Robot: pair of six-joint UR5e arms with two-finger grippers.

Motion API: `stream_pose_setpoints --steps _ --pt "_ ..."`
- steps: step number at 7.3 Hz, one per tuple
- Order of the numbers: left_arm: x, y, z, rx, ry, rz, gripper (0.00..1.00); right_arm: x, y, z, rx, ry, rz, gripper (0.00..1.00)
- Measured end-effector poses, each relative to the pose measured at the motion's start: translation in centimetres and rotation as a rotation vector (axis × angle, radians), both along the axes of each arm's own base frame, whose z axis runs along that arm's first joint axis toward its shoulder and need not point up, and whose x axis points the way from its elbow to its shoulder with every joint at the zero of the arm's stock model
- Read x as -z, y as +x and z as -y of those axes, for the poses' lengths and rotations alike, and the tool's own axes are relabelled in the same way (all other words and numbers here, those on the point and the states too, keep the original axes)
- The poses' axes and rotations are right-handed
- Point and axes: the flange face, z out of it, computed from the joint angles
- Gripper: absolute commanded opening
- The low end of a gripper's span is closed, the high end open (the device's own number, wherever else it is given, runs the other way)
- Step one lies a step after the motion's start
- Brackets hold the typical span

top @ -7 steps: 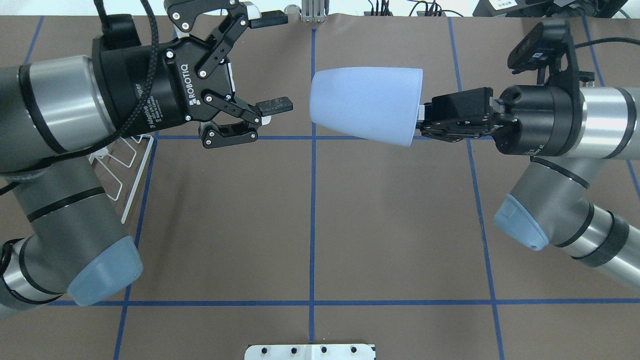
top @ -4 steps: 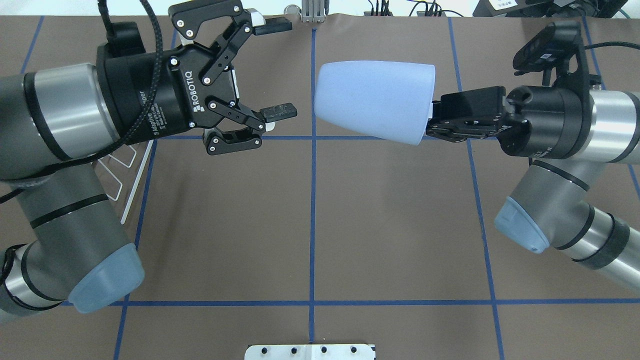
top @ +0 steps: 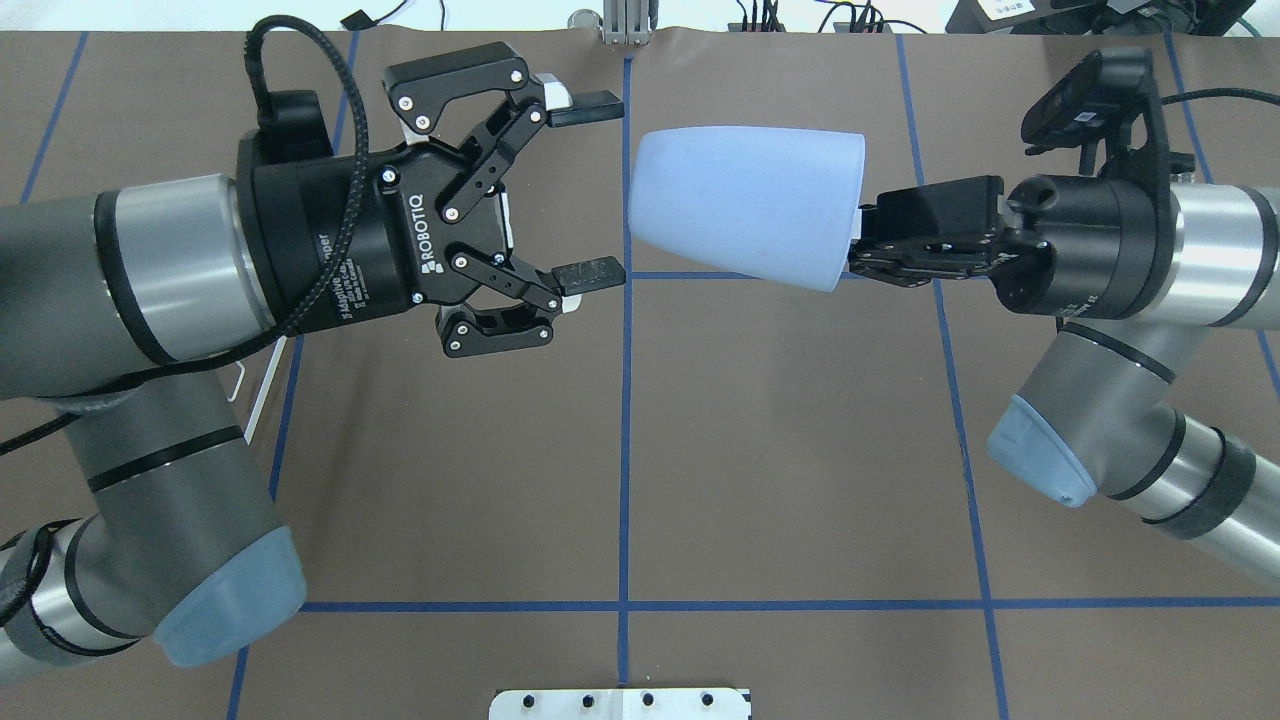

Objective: Hang cup on cup holder
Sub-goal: 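Close the left gripper around the cup's closed end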

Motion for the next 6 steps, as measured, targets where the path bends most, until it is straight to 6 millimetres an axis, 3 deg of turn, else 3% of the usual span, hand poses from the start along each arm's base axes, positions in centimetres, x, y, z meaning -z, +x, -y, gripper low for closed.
stream_pose_setpoints --steps 6 --pt "1.0 1.3 -0.4 -0.018 0.005 -0.005 0.94 -0.2 -0.4 -0.2 0.014 -0.004 -0.005 0.00"
